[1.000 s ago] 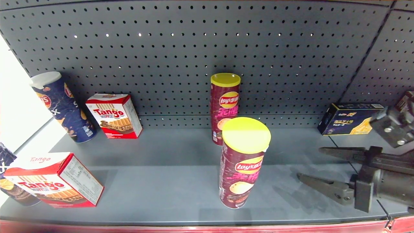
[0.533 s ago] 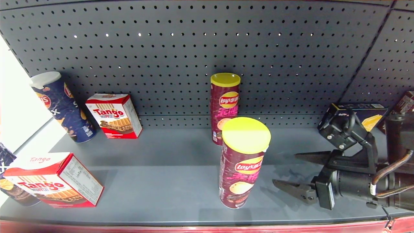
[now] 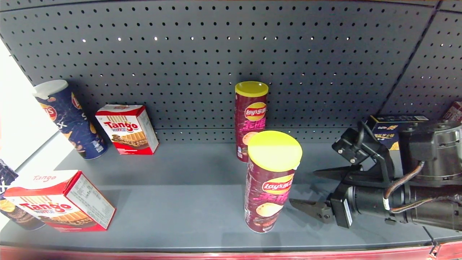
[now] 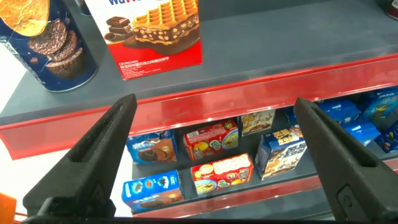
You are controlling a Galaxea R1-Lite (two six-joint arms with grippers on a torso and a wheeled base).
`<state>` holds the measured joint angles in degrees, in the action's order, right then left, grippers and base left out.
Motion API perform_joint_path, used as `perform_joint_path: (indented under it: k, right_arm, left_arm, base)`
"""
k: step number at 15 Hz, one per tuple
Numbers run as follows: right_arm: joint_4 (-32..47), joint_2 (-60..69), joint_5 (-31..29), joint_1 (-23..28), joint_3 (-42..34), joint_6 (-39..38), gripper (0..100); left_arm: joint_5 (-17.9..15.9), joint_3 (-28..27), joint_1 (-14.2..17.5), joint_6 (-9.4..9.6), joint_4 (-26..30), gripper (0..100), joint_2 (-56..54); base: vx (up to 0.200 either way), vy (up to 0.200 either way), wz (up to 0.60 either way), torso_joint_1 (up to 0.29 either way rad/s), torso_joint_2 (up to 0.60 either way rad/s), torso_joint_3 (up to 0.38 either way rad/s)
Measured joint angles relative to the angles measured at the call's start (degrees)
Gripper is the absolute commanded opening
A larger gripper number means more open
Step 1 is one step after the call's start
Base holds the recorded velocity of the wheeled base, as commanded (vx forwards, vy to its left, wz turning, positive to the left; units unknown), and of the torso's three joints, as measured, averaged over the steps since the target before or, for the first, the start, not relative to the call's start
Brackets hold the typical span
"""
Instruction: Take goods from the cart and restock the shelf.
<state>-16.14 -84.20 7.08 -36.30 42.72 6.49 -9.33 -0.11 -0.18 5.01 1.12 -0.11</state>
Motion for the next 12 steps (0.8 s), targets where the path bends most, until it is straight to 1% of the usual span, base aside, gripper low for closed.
perform_joint_path:
  k: [6,12]
  right_arm:
    - [-0.02,-3.67,-0.06,-2.0,3.12,0.07,100]
    - [-0.72,-4.55,-1.1,-2.3,3.43,0.09,100]
  left_arm:
    - [0.0,0.0,0.0,-0.01,0.02,100,0.0]
    - [0.0,0.0,0.0,0.0,0.02,100,0.01]
  base:
    - [0.0,0.0,0.0,0.0,0.0,0.0]
    - [0.0,0.0,0.0,0.0,0.0,0.0]
